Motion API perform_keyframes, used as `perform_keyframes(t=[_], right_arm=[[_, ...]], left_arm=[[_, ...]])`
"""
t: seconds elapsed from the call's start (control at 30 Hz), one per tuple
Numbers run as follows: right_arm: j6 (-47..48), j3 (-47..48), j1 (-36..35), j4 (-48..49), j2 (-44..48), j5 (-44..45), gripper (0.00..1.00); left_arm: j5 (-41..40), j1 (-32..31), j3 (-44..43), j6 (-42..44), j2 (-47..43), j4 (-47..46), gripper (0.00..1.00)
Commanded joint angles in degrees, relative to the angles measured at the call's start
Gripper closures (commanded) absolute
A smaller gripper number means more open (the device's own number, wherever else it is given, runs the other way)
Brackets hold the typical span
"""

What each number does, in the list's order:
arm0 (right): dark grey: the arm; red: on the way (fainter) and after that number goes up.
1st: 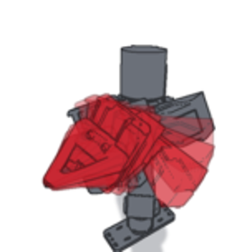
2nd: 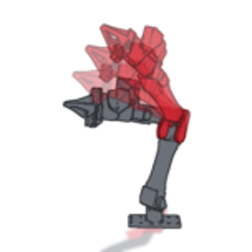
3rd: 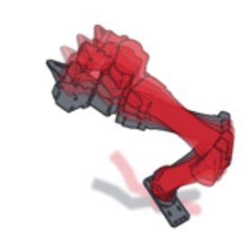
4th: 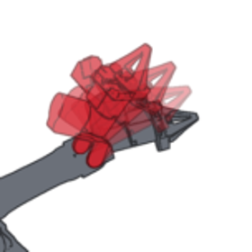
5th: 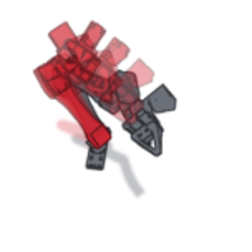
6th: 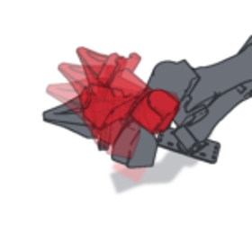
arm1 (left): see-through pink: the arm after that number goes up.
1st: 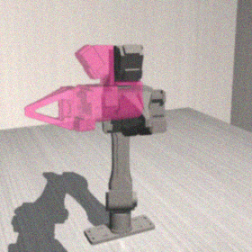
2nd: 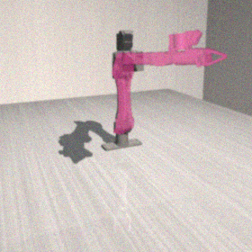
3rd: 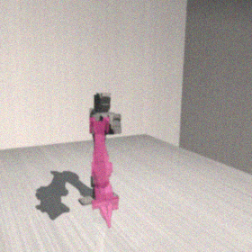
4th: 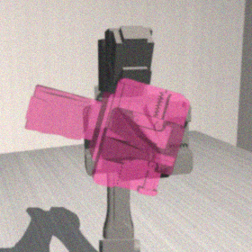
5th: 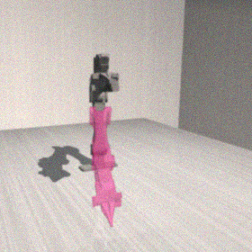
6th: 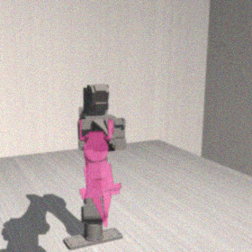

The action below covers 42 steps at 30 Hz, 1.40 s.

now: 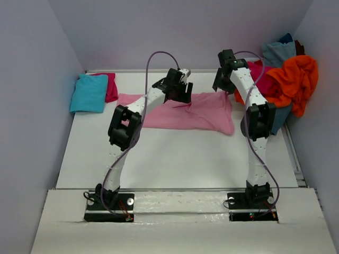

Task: Fold and stack the t-shirts
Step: Fold the rectangle-folded T-shirt at the center of the board, then rotate the rectangle-folded T-shirt at the center of the board.

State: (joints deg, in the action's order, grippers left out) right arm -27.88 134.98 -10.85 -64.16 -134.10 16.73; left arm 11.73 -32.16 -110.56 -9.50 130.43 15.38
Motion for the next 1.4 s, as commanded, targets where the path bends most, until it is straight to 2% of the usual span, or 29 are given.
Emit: perform_keyframes(t=[0.0,0.1,0.3,0.5,0.77,0.93,1.37], right_arm=[[-1.0,-1.6,-0.1,-4.8,4.0,-6.0,0.35],[-0.4,-5.1,-0.7,-6.5,5.3,-9.9,0.36],[-1.1,-17.6,-2.0,-5.5,9.6,-12.4,0.37],[-1.4,-28.1,-2.5,-1.9,14.7,-13.6,0.38],[-1.9,-33.3,-3.0,0.4,16.7,-15.5,0.38],[-2.2,-35.1,-3.0,2.5,15.1,-16.3,0.39],[-2.4,-35.3,-3.0,4.8,11.3,-18.9,0.39]], left_arm=[[-3.8,-0.3,-3.3,0.7,-4.5,1.5,0.24],[-5.6,-0.3,-3.0,0.2,-5.6,2.5,0.24],[-16.2,-0.3,-2.3,-1.1,-6.3,7.7,0.24],[-22.5,3.8,1.4,-4.6,-7.4,12.1,0.24],[-34.4,10.5,0.4,-11.2,-5.2,23.6,0.24],[-36.1,13.7,1.4,-12.6,-3.5,26.9,0.24],[-34.1,19.2,8.4,-12.5,-2.2,26.9,0.23]])
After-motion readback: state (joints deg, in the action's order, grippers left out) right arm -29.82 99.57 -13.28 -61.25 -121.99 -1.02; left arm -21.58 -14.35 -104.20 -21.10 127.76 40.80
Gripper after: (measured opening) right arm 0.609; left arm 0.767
